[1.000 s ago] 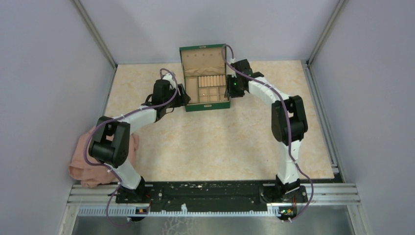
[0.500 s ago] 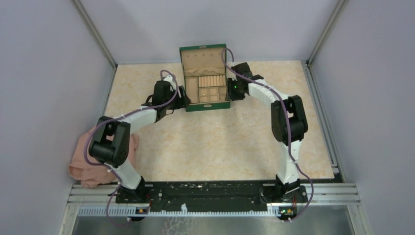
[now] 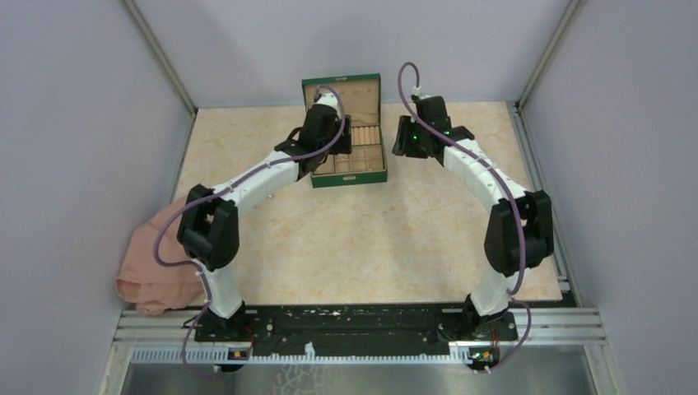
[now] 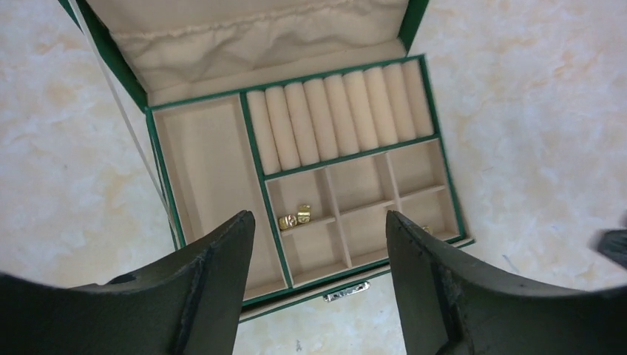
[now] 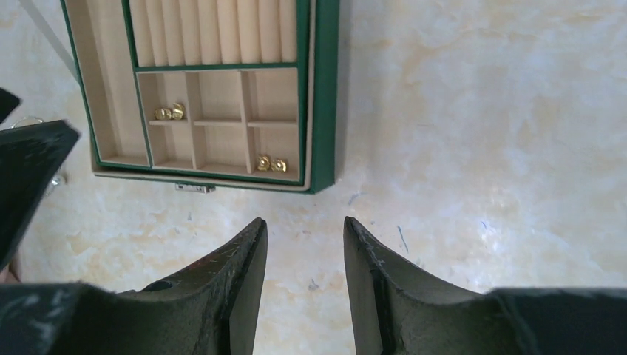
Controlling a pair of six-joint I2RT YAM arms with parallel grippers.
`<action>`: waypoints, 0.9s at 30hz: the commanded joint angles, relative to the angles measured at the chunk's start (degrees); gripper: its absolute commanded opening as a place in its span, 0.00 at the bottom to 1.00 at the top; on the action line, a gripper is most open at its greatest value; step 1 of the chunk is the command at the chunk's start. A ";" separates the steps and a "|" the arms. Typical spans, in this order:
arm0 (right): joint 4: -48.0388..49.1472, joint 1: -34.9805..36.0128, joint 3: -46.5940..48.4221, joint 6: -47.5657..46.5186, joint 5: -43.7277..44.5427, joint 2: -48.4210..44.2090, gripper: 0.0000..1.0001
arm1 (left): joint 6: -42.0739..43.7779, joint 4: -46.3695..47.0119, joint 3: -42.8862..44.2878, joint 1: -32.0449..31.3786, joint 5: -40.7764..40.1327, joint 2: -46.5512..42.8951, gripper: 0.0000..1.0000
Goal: Organize the mixed jewelry
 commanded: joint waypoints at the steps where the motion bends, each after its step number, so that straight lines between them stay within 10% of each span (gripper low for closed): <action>1: 0.94 -1.82 -4.14 1.44 1.78 -7.55 0.43 | -3.06 -8.72 3.89 0.32 -5.95 5.39 0.71; 27: -2.51 -5.02 -16.55 -0.93 3.57 -17.70 0.42 | -7.19 -13.22 13.88 1.62 -4.97 17.17 0.52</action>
